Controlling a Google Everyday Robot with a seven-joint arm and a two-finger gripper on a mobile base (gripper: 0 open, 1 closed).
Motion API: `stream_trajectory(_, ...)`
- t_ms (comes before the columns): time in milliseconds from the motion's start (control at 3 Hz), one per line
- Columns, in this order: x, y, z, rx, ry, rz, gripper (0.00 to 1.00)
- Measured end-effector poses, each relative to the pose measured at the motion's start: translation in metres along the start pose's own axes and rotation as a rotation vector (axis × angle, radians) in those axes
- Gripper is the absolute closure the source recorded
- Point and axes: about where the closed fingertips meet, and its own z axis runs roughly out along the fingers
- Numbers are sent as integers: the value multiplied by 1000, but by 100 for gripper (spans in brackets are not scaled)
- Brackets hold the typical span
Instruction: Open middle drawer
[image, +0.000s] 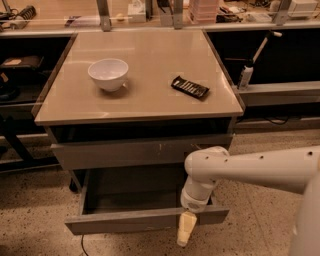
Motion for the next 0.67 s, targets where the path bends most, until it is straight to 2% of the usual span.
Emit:
stream_trajectory(333, -14, -1, 32, -52, 76, -35, 0)
stream_trajectory(667, -10, 2, 57, -104, 143, -45, 0)
